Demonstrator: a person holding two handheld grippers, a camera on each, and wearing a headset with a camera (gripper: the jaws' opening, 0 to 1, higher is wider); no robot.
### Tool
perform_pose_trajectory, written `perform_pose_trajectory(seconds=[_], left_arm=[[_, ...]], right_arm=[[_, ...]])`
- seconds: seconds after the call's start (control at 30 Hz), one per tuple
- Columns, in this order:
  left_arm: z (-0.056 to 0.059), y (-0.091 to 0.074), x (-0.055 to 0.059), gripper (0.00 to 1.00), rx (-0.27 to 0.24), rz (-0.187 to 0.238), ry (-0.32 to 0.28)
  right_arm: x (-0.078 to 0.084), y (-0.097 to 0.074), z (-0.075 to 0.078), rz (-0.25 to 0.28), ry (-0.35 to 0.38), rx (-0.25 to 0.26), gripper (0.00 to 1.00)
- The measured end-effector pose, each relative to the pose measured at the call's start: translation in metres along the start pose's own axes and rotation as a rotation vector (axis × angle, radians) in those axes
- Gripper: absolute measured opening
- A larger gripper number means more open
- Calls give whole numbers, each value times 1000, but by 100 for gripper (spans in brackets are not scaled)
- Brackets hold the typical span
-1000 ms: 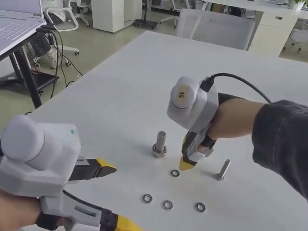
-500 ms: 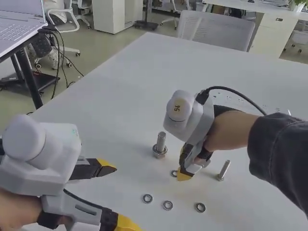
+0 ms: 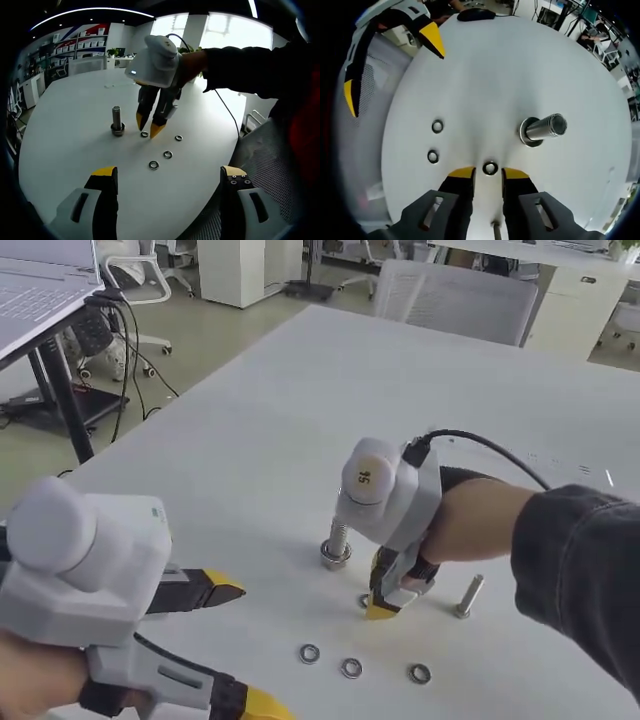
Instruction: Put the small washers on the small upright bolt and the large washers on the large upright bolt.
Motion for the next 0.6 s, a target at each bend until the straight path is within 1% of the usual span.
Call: perform_pose_trajectory(seconds=[0.1, 0.27, 0.43, 0.6], left_arm=[[0, -1, 1, 84, 1, 3, -1], [0, -2, 2, 84, 2, 6, 0], [2, -3, 3, 84, 4, 6, 1], [2, -4, 4, 83, 2, 6, 1]], right_arm=[[-2, 2, -2, -7, -12, -2, 21], [-2, 2, -2, -17, -6, -1, 20], [-3, 2, -3, -17, -9, -7, 20], [-4, 3, -3, -12, -14, -2, 16]])
Point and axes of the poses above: the centre of the closed fingertips' face, and the gripper's own axes: y roughly forward along the fingers, z roughly to its right, x roughly out of its underside, the point moved 4 cm from there along -y, roughly backward along the fingers, and after that the axes turned 14 degrees about -y, right-handed, at the moved point
